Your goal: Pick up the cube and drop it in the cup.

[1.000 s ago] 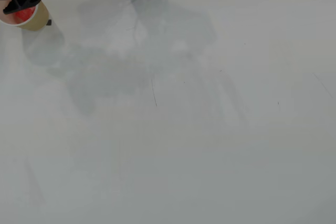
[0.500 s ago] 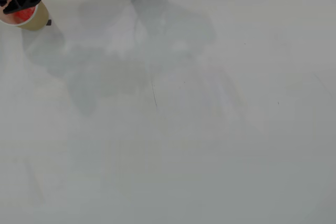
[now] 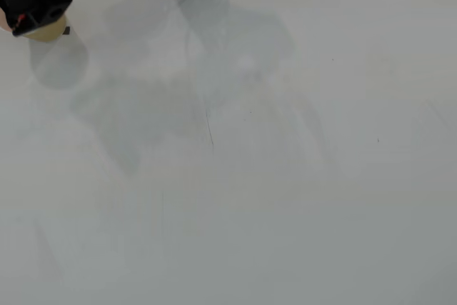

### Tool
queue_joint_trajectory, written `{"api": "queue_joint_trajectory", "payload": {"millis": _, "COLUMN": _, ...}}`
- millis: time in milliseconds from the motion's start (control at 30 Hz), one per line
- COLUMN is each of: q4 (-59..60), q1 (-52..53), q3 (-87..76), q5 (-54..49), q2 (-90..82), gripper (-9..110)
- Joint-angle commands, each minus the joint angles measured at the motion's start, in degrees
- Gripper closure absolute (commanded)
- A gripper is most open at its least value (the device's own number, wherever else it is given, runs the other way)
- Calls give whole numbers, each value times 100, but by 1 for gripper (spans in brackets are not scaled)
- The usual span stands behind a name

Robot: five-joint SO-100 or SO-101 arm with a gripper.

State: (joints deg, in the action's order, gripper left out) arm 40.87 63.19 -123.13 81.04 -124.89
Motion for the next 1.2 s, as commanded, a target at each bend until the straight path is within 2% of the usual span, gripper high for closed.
{"api": "queue_joint_trajectory", "payload": {"millis": 0, "q4": -308, "q1": -554, "q3": 360, "q5": 0, "q2": -703, "gripper": 102}}
{"api": "queue_joint_trajectory", "payload": {"millis": 667, "q4": -308, "q1": -4157, "q3": -2496, "q5": -62, "q2": -3551, "gripper": 102}}
{"api": "queue_joint_trajectory", "payload": {"millis": 1167, "q4": 738, "q1": -5704, "q3": -3858, "q5": -62, "q2": -4887, "gripper": 102}}
